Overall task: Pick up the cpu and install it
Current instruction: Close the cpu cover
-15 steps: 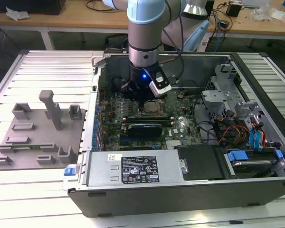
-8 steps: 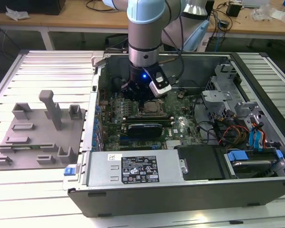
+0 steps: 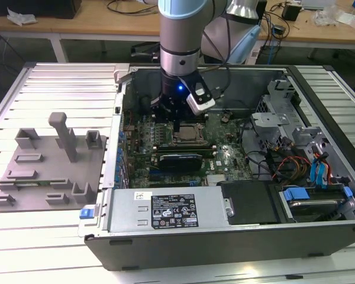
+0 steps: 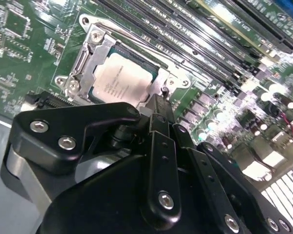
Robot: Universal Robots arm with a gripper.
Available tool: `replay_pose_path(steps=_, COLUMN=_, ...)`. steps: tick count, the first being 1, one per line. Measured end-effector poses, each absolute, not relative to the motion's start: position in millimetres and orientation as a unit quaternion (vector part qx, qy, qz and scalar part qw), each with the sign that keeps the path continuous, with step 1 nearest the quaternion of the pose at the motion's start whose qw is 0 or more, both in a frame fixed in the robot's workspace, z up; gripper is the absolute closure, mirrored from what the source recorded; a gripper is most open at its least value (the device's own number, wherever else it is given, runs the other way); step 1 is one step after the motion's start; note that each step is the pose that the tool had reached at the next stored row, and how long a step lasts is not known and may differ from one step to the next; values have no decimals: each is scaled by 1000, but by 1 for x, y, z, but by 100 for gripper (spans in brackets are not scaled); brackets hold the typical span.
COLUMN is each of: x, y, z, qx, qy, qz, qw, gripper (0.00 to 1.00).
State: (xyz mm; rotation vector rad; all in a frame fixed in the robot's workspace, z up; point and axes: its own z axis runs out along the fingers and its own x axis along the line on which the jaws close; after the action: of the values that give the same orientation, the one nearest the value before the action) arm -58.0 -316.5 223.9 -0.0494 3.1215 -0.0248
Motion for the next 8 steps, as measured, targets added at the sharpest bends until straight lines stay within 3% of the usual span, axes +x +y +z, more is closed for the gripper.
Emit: replay_pose_path(steps=8, x=-58, y=-316, z=240, qx=-16, qy=1000, qz=-8, qw=12, gripper=89)
